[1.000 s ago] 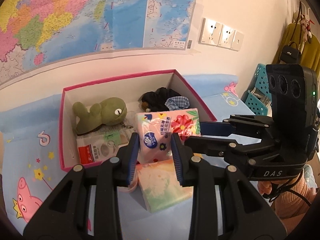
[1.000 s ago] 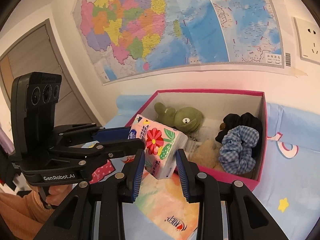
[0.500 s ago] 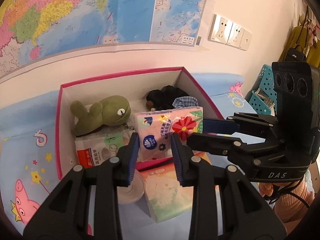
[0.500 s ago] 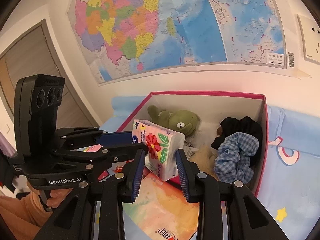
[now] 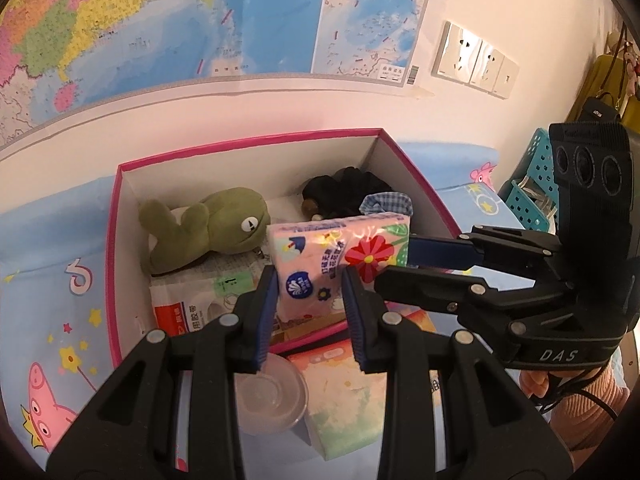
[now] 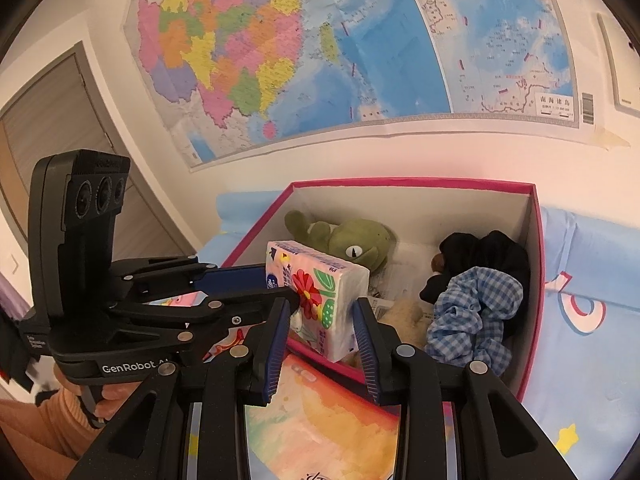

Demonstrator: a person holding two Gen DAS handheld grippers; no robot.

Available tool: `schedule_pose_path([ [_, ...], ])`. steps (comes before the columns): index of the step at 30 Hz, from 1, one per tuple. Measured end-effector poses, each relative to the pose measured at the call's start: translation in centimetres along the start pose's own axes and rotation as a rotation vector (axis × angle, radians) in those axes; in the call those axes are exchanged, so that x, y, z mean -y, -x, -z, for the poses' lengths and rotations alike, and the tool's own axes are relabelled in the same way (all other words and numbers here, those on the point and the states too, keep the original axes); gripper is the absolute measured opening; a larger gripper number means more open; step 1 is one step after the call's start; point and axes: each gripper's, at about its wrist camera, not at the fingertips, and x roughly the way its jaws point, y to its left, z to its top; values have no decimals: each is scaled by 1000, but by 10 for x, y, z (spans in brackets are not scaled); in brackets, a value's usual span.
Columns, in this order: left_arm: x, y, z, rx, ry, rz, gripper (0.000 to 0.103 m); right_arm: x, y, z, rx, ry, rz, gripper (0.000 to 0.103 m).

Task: Organize soft objects
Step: 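Lower the pink tissue pack into the box and open the right gripper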

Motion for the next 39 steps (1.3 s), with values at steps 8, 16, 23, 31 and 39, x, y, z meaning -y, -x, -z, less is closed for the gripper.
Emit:
schedule_pose_path([
  [8, -3, -10, -3, -23, 10, -5, 34, 8, -11, -1, -13, -23, -1, 34],
  [16, -6, -16, -4, -35, 24, -11, 34, 12, -19, -4, -26, -38, -1, 34],
  [23, -8, -21, -6, -48, 32, -18, 34, 12, -22, -5, -34, -46, 2, 34],
  [31, -14, -26, -10, -61, 55, -21, 34, 13, -27, -7, -44, -51, 13, 35],
  [39, -25, -30, -13, -66, 100, -35, 35, 9, -29, -8, -35, -39, 49, 35],
])
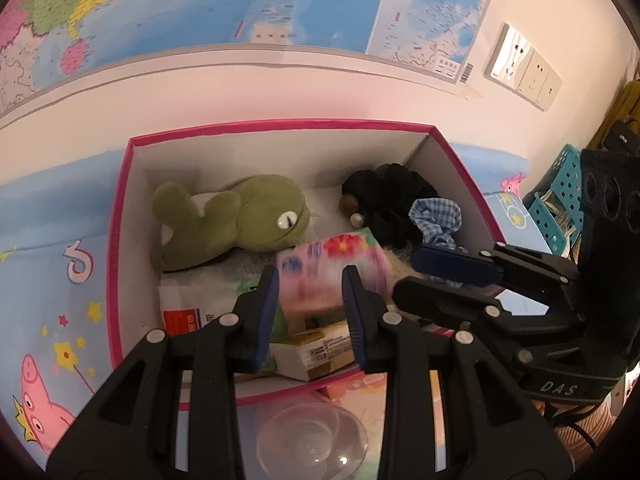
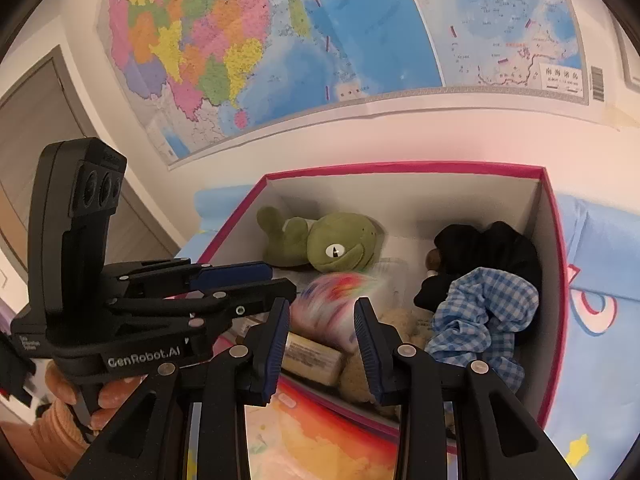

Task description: Organize soft objects

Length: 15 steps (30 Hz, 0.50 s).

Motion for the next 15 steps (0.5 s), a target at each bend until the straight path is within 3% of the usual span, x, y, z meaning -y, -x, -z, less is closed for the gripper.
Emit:
schedule_pose_path([
  [7, -3, 21, 13, 61, -10, -9, 51, 0, 12, 7, 18, 9, 12, 37],
  [13, -1, 56, 32, 171, -15, -44, 81, -10, 37, 21, 65, 50, 36, 56],
  [15, 0, 67, 41, 201, -18, -57, 87, -15, 48, 30, 91, 75, 49, 66],
])
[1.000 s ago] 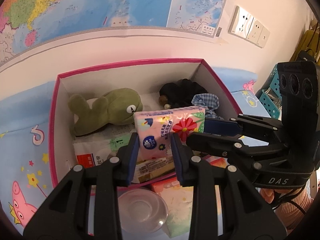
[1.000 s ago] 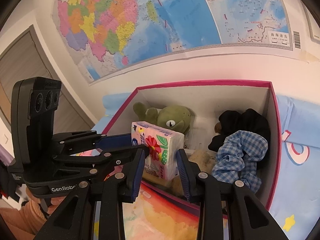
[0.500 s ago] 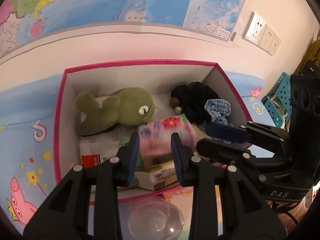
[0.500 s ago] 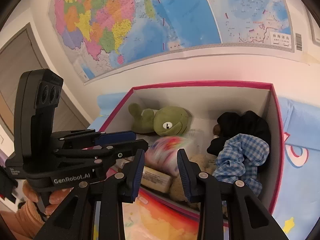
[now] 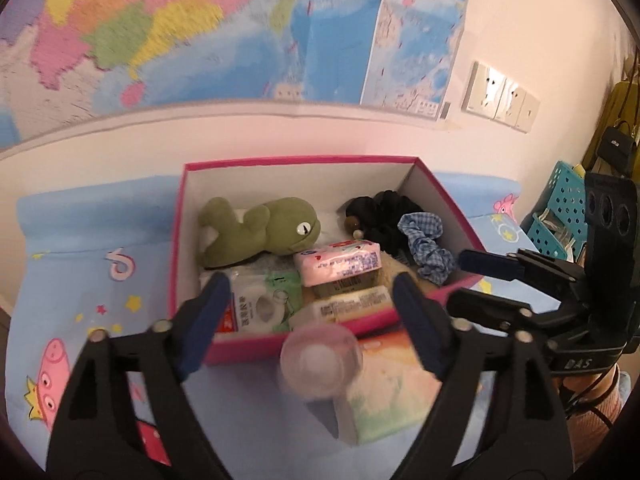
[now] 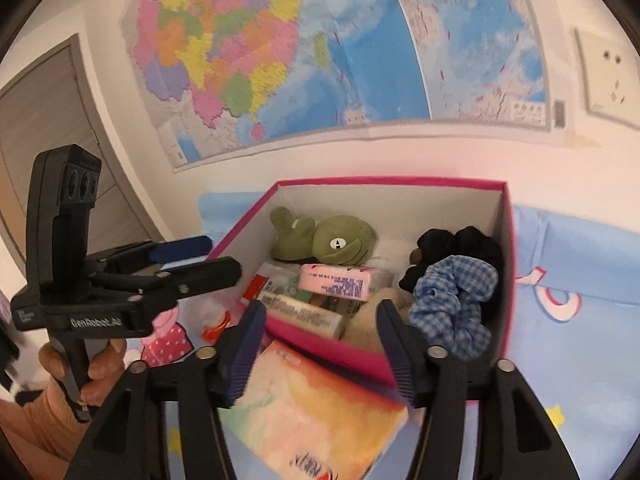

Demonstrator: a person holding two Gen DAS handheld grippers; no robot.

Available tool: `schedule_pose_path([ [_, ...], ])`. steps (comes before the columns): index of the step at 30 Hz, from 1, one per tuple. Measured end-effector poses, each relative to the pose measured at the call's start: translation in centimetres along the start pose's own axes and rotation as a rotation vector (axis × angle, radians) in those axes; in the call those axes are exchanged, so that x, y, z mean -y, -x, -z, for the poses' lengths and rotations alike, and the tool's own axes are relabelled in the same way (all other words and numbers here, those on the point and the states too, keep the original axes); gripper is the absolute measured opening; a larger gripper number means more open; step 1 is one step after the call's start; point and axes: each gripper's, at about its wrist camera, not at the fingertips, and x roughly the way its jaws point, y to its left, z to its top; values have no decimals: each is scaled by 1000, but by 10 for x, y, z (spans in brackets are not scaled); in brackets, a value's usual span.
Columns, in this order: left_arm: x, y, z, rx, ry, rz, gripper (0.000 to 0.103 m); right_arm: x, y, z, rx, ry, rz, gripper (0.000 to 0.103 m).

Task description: Organize soft objects

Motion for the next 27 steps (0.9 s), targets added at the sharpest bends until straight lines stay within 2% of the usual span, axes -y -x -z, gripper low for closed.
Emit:
schedule_pose_path([
  [1, 0, 5, 4, 11, -1, -5, 91, -3, 5, 5, 12, 11, 10, 69],
  [3, 1, 13, 15, 22, 6, -18, 101, -9, 15, 16, 30, 33, 30, 82],
  [4, 0, 18, 22, 34, 11, -30, 103, -12, 19, 22, 35, 42, 38, 84],
  [7, 0, 23, 38, 25, 38, -80, 103, -21, 29, 40, 49, 72, 104, 92],
  [9, -2, 26, 48, 15, 66, -107, 103, -24, 34, 51, 56, 74, 142, 102],
  [15, -4, 32, 79, -22, 115, -163, 103, -32, 45, 78, 74, 57, 173, 103],
  [21, 2, 41, 92, -29, 87, -214, 103, -43, 47, 91, 61, 58, 156, 103],
  [27, 3, 44, 101, -41, 91, -218, 103, -52, 48, 99, 49, 80, 155, 103],
])
